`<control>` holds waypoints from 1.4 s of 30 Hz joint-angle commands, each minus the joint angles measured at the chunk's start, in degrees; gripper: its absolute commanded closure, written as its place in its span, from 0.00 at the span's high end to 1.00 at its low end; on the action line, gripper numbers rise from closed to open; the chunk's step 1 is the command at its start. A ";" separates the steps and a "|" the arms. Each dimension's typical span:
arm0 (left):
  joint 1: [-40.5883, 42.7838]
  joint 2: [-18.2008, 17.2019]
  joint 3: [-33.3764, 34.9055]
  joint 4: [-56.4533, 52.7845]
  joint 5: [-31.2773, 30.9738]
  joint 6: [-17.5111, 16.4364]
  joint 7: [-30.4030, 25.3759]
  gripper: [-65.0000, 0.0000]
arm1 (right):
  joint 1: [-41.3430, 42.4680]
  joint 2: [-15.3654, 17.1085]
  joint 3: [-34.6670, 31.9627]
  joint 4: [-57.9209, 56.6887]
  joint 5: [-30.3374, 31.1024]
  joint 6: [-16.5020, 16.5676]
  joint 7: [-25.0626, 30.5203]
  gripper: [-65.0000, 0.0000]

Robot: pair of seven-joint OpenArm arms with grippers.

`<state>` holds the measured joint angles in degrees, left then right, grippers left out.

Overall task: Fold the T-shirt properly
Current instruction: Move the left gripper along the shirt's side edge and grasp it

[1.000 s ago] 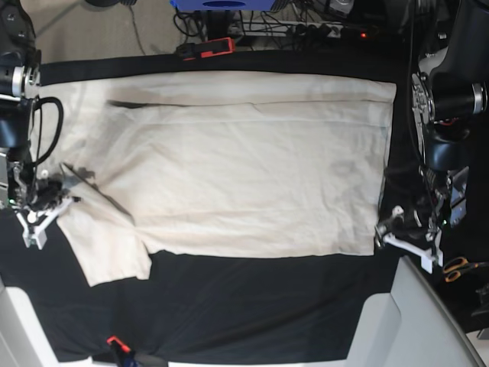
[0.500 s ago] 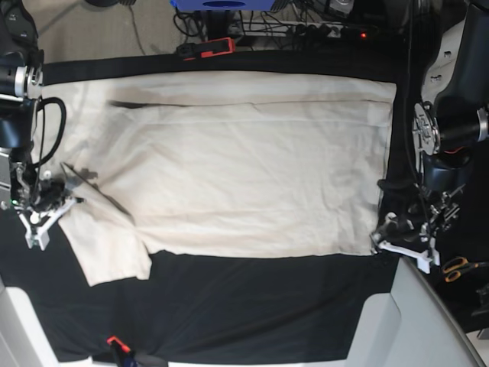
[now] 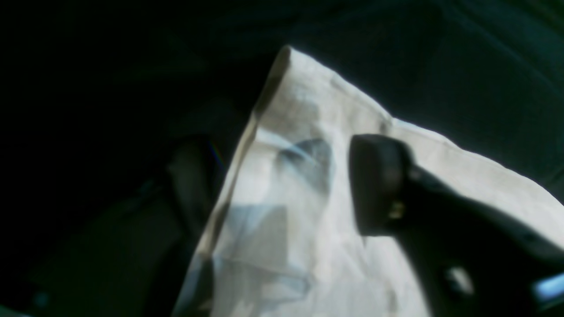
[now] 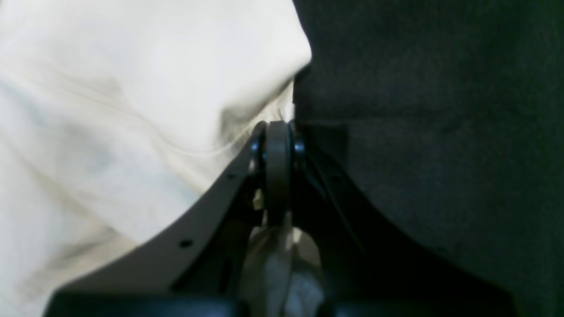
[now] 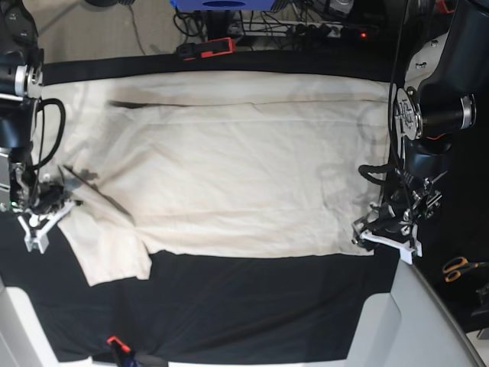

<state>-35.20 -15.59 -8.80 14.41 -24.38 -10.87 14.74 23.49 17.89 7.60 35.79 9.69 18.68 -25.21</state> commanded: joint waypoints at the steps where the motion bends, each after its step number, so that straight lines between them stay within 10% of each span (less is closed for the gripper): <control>1: 0.08 0.08 0.05 -0.30 0.07 0.19 4.64 0.51 | 1.53 0.88 0.18 1.00 0.37 0.27 0.82 0.00; 5: 2.19 -0.10 -0.21 0.57 -0.01 0.19 6.93 0.24 | 1.53 0.88 0.10 1.00 0.37 0.27 0.82 0.00; 13: 9.66 -0.36 -0.21 11.48 -0.01 0.19 11.59 0.00 | 1.53 0.88 0.10 1.00 0.37 0.27 0.82 0.00; 36: 23.02 -0.27 -12.35 37.94 0.16 1.60 23.46 0.00 | 1.53 0.70 0.10 0.74 0.37 0.27 0.82 0.00; 42: 24.08 -0.36 -12.52 44.09 -0.01 2.57 23.54 0.34 | 1.53 0.70 0.01 0.74 0.28 0.27 0.82 0.00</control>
<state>-10.00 -15.09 -21.08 57.28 -23.92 -8.23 39.20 23.46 17.78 7.60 35.79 9.87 18.87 -25.26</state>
